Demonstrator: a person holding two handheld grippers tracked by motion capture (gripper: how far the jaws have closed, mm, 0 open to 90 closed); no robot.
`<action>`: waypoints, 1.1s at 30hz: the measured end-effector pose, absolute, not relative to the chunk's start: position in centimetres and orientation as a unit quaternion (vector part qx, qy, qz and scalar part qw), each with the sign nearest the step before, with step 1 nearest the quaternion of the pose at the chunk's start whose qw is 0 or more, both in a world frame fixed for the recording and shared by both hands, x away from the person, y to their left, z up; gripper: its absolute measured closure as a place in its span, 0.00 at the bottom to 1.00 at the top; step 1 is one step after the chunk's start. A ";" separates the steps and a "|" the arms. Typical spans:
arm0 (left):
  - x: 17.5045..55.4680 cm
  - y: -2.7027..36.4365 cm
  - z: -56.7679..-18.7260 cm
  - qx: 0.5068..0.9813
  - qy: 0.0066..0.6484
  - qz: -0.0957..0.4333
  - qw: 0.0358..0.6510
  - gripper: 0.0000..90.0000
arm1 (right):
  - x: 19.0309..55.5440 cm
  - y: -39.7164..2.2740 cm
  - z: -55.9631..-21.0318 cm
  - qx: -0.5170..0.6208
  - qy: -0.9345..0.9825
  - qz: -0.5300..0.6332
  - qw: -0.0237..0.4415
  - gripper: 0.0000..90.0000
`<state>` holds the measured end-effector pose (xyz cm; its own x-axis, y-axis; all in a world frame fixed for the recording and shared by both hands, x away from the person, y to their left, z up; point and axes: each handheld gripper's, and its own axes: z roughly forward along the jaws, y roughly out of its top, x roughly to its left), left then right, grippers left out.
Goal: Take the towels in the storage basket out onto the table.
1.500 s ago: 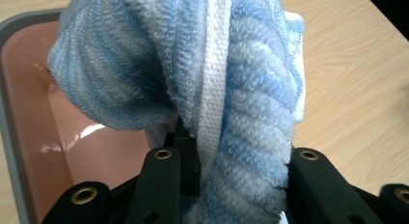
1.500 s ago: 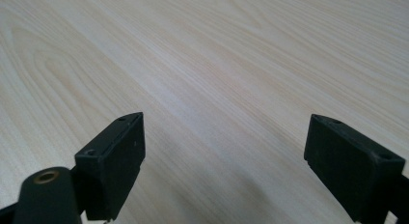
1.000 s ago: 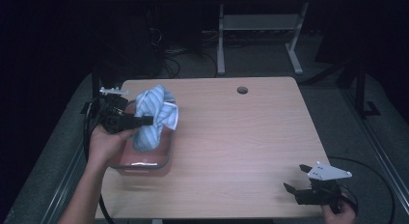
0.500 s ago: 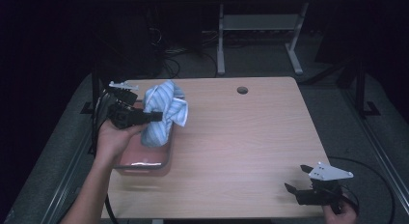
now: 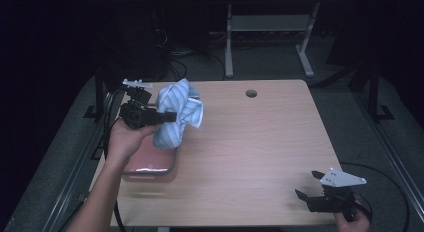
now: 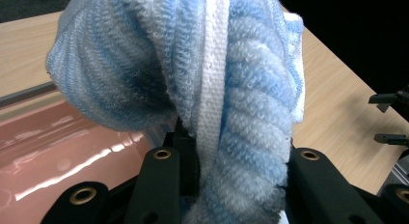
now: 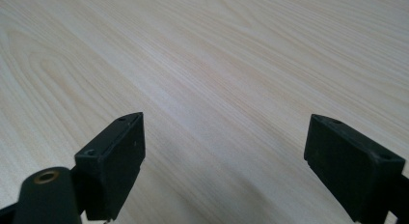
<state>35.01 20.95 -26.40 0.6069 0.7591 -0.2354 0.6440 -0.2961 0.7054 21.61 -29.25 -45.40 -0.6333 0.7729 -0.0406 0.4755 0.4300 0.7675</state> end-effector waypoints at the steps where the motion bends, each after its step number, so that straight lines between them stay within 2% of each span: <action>1: 35.0 20.7 -26.4 0.803 0.436 0.071 0.401 0.75 | 21.6 -29.2 -45.4 0.379 0.822 0.375 0.198 0.15; 33: 35.9 16.1 -27.5 0.822 0.407 0.053 0.394 0.75 | 21.8 -29.0 -45.4 0.378 0.823 0.376 0.196 0.15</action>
